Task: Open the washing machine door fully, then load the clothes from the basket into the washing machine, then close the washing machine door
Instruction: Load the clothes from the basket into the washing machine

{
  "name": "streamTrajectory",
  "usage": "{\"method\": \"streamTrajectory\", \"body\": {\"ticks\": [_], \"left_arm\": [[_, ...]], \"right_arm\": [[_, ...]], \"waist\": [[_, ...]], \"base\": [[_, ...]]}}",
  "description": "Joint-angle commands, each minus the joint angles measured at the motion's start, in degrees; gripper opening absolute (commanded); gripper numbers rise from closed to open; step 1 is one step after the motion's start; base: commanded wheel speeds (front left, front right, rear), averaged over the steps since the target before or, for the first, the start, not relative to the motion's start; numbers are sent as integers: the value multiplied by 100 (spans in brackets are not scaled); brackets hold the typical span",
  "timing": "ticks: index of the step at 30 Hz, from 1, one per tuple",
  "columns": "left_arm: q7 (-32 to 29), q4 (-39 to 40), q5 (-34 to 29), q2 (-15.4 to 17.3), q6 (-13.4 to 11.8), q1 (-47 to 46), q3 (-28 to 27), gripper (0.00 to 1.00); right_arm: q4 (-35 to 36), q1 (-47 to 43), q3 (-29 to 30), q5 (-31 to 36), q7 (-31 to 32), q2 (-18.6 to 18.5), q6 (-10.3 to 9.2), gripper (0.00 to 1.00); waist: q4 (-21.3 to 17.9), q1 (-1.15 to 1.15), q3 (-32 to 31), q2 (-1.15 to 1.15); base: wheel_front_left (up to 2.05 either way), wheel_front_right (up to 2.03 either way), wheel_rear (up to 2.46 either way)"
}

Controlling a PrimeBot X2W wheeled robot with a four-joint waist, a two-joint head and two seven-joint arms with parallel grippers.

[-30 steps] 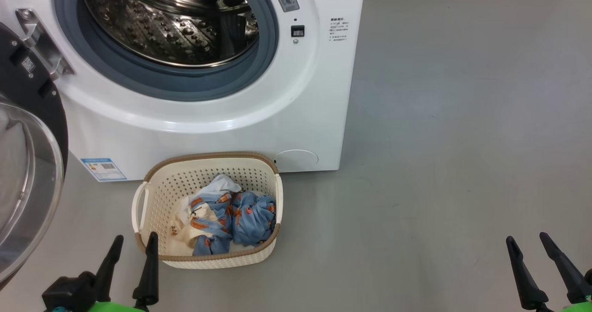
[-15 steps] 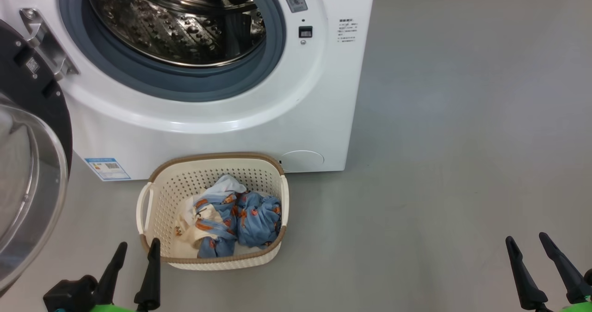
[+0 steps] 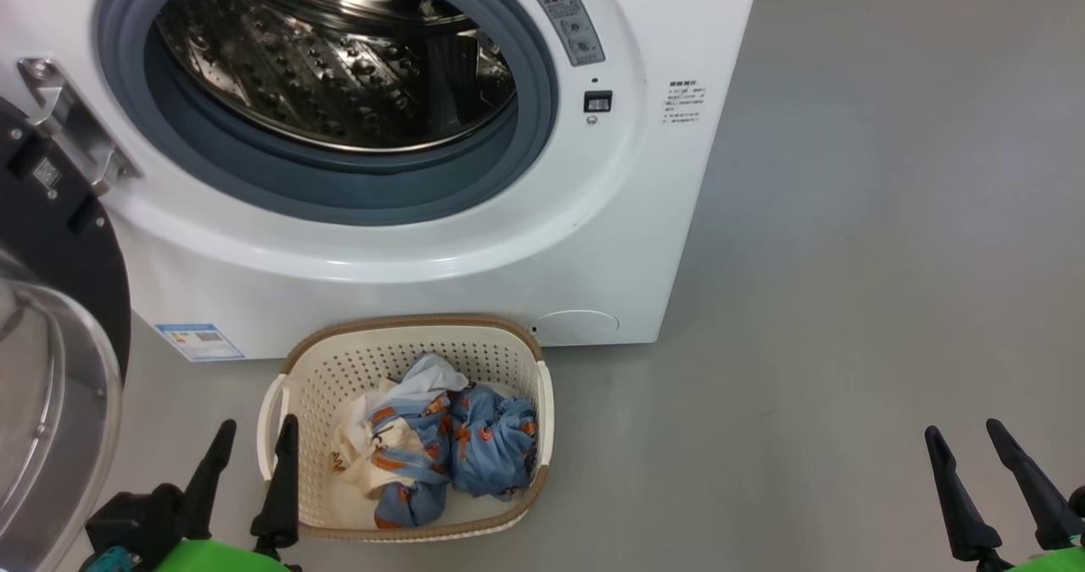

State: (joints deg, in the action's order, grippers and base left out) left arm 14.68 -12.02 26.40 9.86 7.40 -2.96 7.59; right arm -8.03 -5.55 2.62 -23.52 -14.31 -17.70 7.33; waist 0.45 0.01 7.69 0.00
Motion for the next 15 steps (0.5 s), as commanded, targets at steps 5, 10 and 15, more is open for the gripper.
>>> {"method": "streamTrajectory", "body": {"ticks": [5,10,15], "left_arm": [[32,168,-129,-13,9,-213,-222,100],[32,125,-166,-165,9,-221,-207,100],[32,-6,-177,-358,9,-277,-104,100]], "right_arm": [[138,133,-104,38,-69,-104,16,100],[143,186,-114,27,-69,-97,16,100],[168,312,-154,21,-69,-82,16,100]], "waist": [[25,-1,59,0],[33,-1,143,0],[3,-1,329,0]], "base": [[27,-27,0],[0,0,0],[0,0,0]]}}
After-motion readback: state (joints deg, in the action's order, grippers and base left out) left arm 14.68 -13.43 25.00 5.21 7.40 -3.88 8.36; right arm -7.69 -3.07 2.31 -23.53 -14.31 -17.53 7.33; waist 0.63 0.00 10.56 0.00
